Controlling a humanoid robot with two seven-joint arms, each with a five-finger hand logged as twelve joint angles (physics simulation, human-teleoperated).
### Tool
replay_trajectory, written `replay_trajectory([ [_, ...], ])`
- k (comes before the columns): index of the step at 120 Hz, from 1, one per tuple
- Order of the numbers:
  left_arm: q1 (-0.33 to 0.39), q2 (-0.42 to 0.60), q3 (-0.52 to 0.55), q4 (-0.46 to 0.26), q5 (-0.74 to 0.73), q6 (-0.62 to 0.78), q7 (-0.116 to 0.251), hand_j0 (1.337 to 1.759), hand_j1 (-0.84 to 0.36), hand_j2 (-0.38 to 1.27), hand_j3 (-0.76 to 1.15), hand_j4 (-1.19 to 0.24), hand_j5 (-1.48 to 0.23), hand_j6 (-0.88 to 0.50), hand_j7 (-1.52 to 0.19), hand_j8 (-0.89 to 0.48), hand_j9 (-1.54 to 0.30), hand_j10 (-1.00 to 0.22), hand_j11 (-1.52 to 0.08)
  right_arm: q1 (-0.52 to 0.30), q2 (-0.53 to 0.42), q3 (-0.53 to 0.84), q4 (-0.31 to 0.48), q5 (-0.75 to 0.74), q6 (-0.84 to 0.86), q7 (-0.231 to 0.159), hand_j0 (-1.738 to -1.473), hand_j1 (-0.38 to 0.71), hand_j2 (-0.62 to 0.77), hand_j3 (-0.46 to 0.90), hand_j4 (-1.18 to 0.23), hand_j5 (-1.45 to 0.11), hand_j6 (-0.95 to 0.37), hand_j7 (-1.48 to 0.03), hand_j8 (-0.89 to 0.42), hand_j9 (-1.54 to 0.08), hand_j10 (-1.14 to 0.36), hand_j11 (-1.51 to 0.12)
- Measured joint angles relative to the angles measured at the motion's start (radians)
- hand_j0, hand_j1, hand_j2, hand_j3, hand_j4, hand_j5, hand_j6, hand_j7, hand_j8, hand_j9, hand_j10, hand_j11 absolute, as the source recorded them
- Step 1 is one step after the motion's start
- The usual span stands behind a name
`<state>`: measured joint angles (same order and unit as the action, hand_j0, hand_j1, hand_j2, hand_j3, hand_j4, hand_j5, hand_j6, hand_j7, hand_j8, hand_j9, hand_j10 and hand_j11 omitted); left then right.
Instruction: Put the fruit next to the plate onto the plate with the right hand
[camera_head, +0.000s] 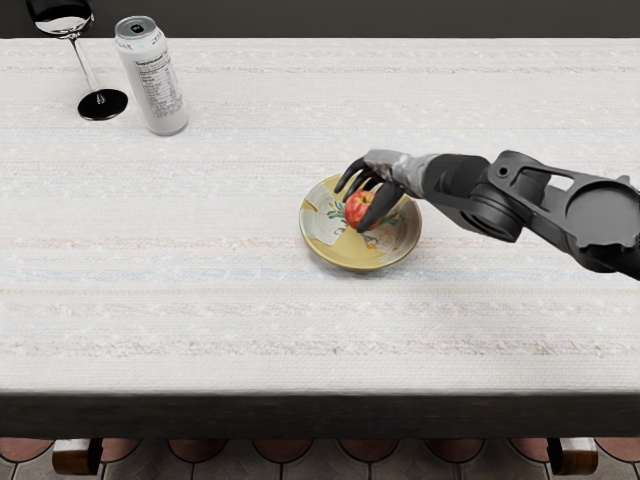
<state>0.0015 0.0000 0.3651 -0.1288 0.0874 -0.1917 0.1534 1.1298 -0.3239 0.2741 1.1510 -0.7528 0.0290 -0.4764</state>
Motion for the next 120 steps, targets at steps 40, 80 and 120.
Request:
replay_trajectory([
  [40,0.000,0.000,0.000,0.000,0.000,0.000,0.000,1.658,0.07,0.05,0.00,-0.23,-0.30,-0.23,-0.30,-0.23,-0.30,-0.23,-0.30,-0.013,0.015,-0.002,-0.004,-0.003,-0.048,-0.004,-1.657,0.15,0.02,0.00,-0.45,-0.59,-0.47,-0.59,-0.39,-0.59,-0.42,-0.59],
  [80,0.000,0.000,0.000,0.000,0.000,0.000,0.000,1.658,0.07,0.05,0.00,-0.23,-0.30,-0.23,-0.30,-0.23,-0.30,-0.23,-0.30,-0.015,-0.009,0.027,0.025,-0.001,-0.104,-0.008,-1.658,-0.16,-0.01,0.00,-0.17,-0.22,-0.17,-0.22,-0.15,-0.22,-0.16,-0.22],
  [120,0.007,0.000,0.001,-0.004,0.001,0.000,0.000,1.658,0.07,0.05,0.00,-0.23,-0.30,-0.23,-0.30,-0.23,-0.30,-0.23,-0.30,-0.018,-0.225,0.139,0.107,0.105,-0.006,0.003,-1.658,-0.27,-0.01,0.00,-0.07,-0.09,-0.07,-0.09,-0.07,-0.09,-0.07,-0.09],
])
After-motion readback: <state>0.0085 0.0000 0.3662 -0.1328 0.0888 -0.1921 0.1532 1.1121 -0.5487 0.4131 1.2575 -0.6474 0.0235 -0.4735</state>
